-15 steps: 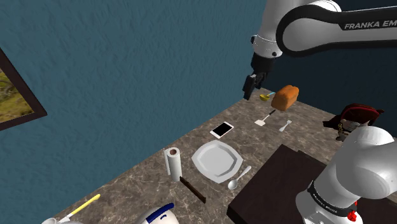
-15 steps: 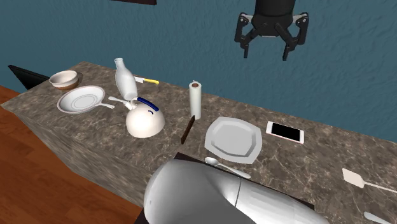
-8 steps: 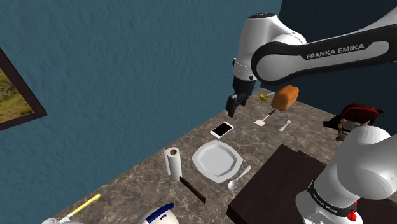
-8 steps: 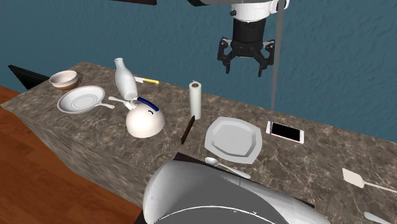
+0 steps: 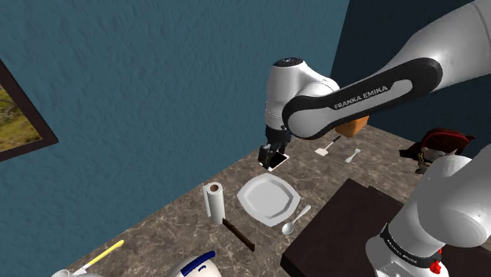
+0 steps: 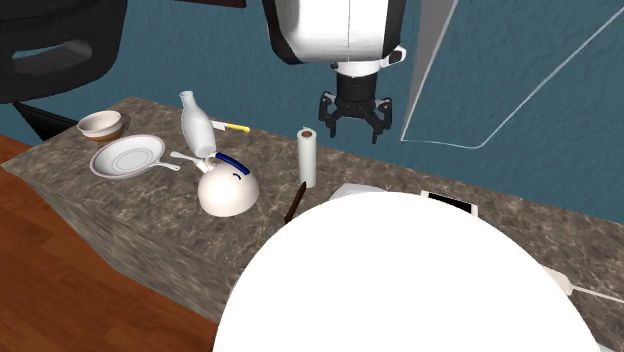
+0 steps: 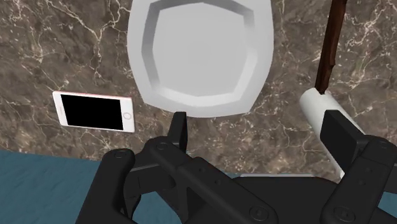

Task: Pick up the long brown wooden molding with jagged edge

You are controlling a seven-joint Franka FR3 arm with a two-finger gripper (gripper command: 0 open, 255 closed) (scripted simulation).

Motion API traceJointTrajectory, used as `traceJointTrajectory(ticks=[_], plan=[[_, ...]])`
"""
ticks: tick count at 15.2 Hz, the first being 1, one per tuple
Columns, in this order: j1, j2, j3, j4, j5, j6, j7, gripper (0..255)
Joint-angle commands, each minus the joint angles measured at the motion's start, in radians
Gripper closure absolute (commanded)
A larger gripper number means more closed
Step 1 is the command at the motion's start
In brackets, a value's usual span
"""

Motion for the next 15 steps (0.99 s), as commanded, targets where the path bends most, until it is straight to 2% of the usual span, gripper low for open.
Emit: traceJointTrajectory(ticks=[1, 9, 15], plan=[[0.004, 0.070, 0.024, 0.008, -0.005, 0.051, 0.035, 0], [0.025, 0.377, 0.089, 0.099, -0.097, 0.216, 0.201, 0], [0.083, 0.618, 0.081, 0.218, -0.201, 0.294, 0.332, 0]])
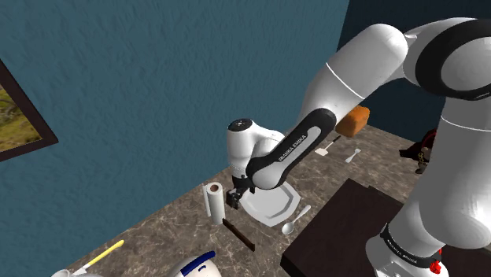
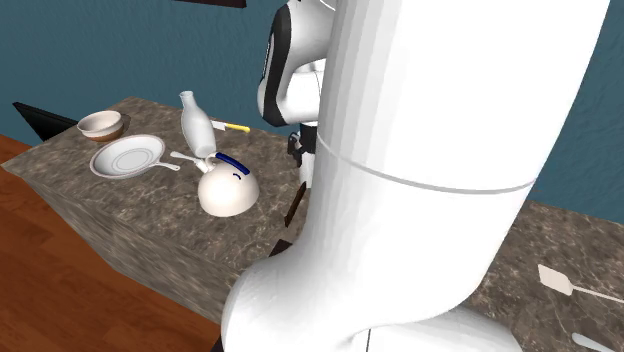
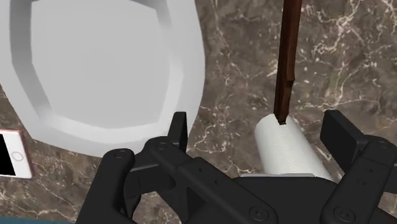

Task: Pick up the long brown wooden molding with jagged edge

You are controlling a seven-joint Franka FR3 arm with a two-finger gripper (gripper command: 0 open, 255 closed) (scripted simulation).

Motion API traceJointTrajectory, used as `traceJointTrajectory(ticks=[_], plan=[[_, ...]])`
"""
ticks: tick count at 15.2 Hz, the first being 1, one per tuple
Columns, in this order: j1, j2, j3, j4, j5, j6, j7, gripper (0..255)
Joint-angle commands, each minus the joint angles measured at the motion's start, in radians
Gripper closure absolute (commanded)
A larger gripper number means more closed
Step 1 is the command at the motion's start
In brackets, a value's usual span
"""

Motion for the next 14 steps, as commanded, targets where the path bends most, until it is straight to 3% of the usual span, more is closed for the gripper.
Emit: traceJointTrajectory(ticks=[1, 7, 14], plan=[[0.026, 0.082, -0.009, 0.053, -0.031, 0.016, 0.040, 0], [0.109, 0.304, -0.044, 0.210, -0.086, 0.051, 0.121, 0], [0.135, 0.392, -0.078, 0.237, -0.118, 0.111, 0.141, 0]])
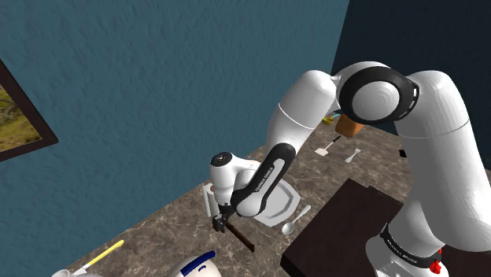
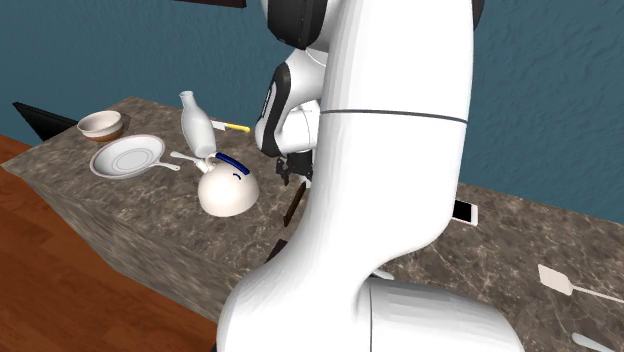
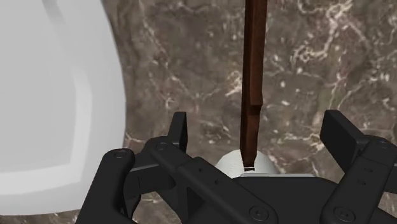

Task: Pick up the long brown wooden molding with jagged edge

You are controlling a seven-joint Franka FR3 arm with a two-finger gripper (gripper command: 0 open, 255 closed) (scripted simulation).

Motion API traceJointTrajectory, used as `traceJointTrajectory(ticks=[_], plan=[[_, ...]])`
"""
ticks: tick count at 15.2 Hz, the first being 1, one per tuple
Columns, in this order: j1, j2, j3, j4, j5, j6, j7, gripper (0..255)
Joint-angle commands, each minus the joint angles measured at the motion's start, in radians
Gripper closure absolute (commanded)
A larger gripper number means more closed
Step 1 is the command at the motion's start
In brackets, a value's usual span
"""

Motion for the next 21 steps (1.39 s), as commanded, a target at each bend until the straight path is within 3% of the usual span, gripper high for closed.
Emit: traceJointTrajectory(ticks=[1, 2, 3, 12, 21], plan=[[0.008, 0.024, -0.008, 0.014, -0.007, 0.011, 0.006, 0], [0.008, 0.024, -0.008, 0.014, -0.007, 0.011, 0.006, 0], [0.008, 0.023, -0.007, 0.015, -0.006, 0.009, 0.005, 255], [0.008, 0.024, -0.008, 0.014, -0.007, 0.011, 0.006, 255], [-0.025, -0.088, 0.035, -0.020, 0.034, -0.067, -0.021, 255]])
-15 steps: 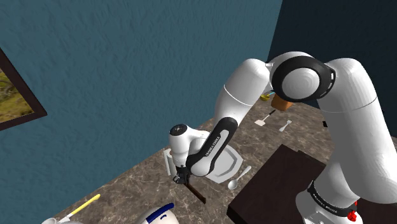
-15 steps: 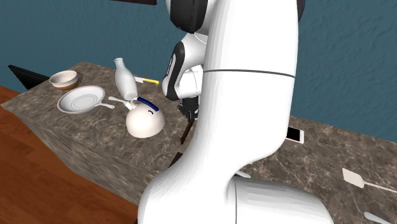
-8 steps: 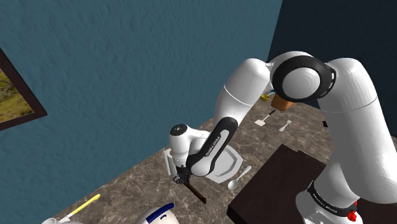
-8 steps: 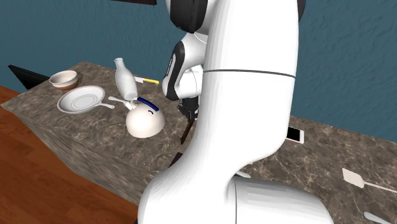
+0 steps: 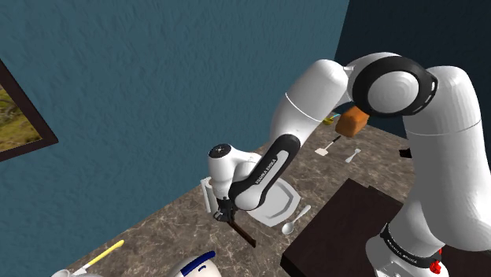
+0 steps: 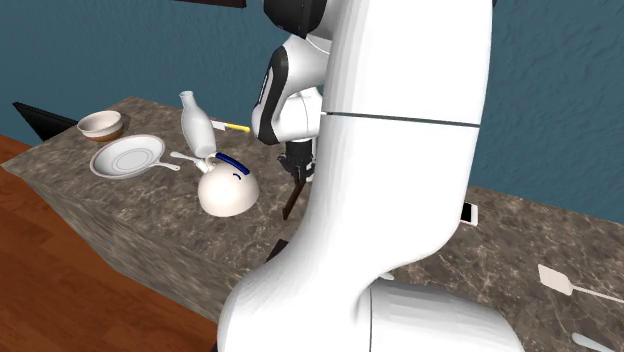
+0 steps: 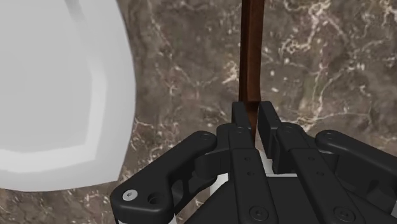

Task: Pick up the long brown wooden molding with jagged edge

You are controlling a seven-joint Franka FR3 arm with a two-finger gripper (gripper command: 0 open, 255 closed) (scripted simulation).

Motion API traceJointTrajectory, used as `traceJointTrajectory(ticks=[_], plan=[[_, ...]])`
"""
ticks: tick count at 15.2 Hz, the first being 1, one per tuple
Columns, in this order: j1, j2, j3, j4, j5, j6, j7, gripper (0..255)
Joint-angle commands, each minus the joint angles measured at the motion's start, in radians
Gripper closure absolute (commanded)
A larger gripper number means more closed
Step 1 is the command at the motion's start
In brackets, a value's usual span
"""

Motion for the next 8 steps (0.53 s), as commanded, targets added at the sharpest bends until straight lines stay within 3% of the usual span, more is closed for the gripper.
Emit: traceJointTrajectory(ticks=[1, 8], plan=[[-0.007, -0.024, 0.009, -0.006, 0.010, -0.018, -0.006, 255], [-0.024, -0.085, 0.032, -0.017, 0.038, -0.067, -0.024, 255]])
